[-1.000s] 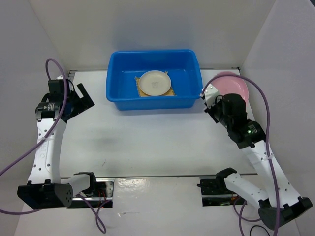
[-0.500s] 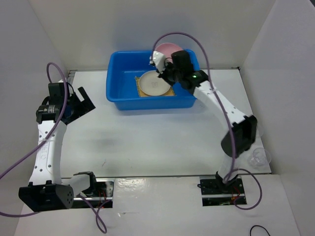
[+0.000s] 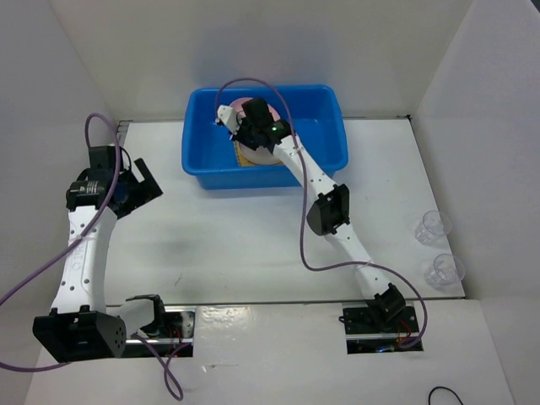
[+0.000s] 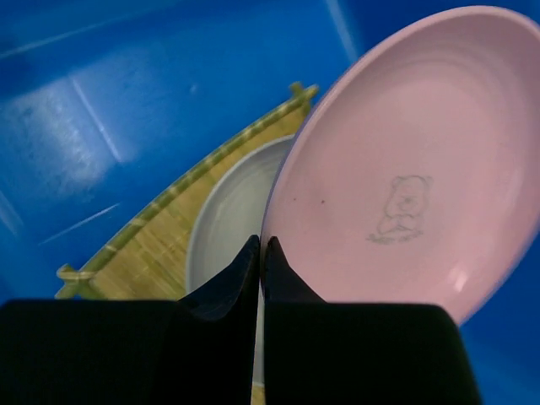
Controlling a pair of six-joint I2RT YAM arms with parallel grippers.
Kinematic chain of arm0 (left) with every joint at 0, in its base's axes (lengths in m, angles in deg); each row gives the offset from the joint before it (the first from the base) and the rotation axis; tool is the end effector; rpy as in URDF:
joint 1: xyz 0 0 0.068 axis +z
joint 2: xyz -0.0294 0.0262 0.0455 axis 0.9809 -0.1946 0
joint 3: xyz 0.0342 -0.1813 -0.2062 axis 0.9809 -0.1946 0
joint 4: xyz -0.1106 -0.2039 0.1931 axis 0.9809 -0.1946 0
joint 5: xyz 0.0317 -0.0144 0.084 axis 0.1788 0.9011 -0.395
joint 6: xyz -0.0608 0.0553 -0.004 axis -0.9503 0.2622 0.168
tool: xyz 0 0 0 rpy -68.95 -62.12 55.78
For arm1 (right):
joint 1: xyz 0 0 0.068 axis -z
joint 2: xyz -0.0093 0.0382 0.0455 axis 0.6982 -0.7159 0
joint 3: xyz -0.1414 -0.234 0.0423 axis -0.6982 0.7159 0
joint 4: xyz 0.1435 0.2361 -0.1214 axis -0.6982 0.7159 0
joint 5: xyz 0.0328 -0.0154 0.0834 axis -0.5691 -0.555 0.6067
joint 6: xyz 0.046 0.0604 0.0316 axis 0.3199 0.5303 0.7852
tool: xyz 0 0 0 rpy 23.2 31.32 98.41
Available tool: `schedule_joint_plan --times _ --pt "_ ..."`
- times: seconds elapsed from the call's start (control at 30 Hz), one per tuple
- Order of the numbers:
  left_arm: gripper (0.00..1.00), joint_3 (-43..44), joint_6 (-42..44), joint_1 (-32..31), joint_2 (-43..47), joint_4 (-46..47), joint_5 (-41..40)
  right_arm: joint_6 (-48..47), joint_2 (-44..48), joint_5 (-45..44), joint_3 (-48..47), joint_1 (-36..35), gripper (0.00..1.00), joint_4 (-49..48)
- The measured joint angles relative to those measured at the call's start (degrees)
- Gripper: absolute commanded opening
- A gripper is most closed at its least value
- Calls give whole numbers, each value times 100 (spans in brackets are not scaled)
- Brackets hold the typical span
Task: Place the mixed dishes into the plastic bin
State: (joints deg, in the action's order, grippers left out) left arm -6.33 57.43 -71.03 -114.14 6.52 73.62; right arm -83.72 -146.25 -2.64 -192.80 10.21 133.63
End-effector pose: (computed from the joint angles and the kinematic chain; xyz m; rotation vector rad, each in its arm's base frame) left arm 0.2757 0.0449 0.3404 -0.8167 2.2463 -0.0602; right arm 0.5385 0.3736 0.2540 -1.3446 1.7011 0.0689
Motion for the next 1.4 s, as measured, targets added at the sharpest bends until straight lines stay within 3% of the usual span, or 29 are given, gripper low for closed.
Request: schedule_joint_plan --times 0.17,0.47,0.57,0.6,0.77,0.87,0.9,1.13,1.27,1.4 --pt "100 -35 4 0 -184 33 -33 -96 -831 -160 -798 -140 0 667" --pt "100 -317 22 0 -199 116 -33 -131 -1102 -181 -1058 -70 1 1244" --pt "100 -326 22 0 -199 125 -42 -162 -1102 -227 -1069 13 12 1300" --pt "100 -326 22 0 -199 127 -50 -179 -1102 -236 -1071 35 23 1314" --pt "100 -332 22 0 -199 125 -68 -227 -1097 -247 -1071 87 52 1355" --pt "100 -337 22 0 -197 125 -79 -120 -981 -195 -1073 157 87 1421" --pt "100 -339 22 0 -197 125 -79 -35 -872 -164 -1071 177 98 1486" --pt "100 -345 24 0 -46 164 -59 772 907 -398 -1073 601 98 1786" --pt "100 -481 44 0 203 280 151 1316 2330 -693 -1108 1657 98 2116" --pt "100 -743 162 -42 313 540 616 1672 4026 -772 986 3154 98 2203"
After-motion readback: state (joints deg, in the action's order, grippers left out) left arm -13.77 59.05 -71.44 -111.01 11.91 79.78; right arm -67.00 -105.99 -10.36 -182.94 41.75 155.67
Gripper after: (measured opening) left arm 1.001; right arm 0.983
